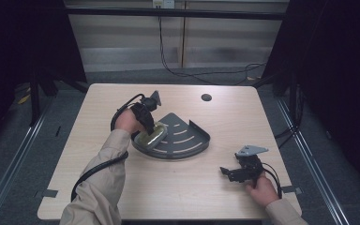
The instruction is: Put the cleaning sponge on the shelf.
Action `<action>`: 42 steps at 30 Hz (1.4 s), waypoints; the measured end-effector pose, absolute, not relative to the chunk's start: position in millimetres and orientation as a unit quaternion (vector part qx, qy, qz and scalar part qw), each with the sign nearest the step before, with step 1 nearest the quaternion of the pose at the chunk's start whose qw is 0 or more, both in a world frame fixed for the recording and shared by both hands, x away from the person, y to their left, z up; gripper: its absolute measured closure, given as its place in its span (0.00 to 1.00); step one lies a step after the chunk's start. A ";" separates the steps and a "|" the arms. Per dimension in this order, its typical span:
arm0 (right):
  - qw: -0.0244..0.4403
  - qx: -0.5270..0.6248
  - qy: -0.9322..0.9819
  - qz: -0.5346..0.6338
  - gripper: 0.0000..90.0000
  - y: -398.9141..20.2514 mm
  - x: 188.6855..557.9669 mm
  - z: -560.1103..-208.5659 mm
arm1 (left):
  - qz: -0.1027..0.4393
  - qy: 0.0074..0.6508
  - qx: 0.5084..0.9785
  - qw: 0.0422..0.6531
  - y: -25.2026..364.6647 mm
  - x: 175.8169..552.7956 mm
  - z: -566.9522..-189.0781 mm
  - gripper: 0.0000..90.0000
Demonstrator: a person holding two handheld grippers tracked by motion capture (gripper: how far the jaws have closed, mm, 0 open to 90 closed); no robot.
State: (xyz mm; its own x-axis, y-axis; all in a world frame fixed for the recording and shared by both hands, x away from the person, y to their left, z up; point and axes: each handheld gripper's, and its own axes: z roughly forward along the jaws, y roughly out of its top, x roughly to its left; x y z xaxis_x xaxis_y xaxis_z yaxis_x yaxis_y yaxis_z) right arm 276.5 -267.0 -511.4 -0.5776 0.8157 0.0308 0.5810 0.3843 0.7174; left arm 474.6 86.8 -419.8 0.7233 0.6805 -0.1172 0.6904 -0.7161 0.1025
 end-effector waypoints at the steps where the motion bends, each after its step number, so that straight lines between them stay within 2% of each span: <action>1: 0.166 0.428 0.815 0.353 0.14 -267.0 276.6 -511.4 | -0.035 0.371 0.925 0.069 87.1 474.6 -419.9 0.72; 7: 0.167 0.428 0.815 0.353 0.14 -267.0 276.5 -511.4 | -0.031 0.374 0.924 0.072 88.8 474.0 -418.5 0.67; 19: 0.166 0.429 0.815 0.353 0.14 -266.9 276.5 -511.4 | -0.021 0.390 0.917 0.082 93.7 471.9 -412.6 0.42; 26: 0.167 0.428 0.815 0.353 0.14 -267.0 276.6 -511.4 | -0.021 0.408 0.909 0.084 97.8 470.9 -407.8 0.30; 36: 0.166 0.428 0.815 0.353 0.14 -267.0 276.5 -511.4 | -0.020 0.424 0.901 0.095 106.3 466.9 -398.8 0.23; 42: 0.166 0.428 0.815 0.353 0.14 -267.0 276.5 -511.4 | -0.017 0.425 0.899 0.100 110.1 462.0 -395.9 0.23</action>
State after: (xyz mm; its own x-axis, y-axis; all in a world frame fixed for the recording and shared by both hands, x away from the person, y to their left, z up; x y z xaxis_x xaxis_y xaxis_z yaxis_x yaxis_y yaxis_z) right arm 276.5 -267.0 -511.4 -0.5776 0.8157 0.0311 0.5811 0.3841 0.7175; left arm 462.0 110.1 -395.9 0.6373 0.7619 -0.1157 0.7687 -0.6180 0.1650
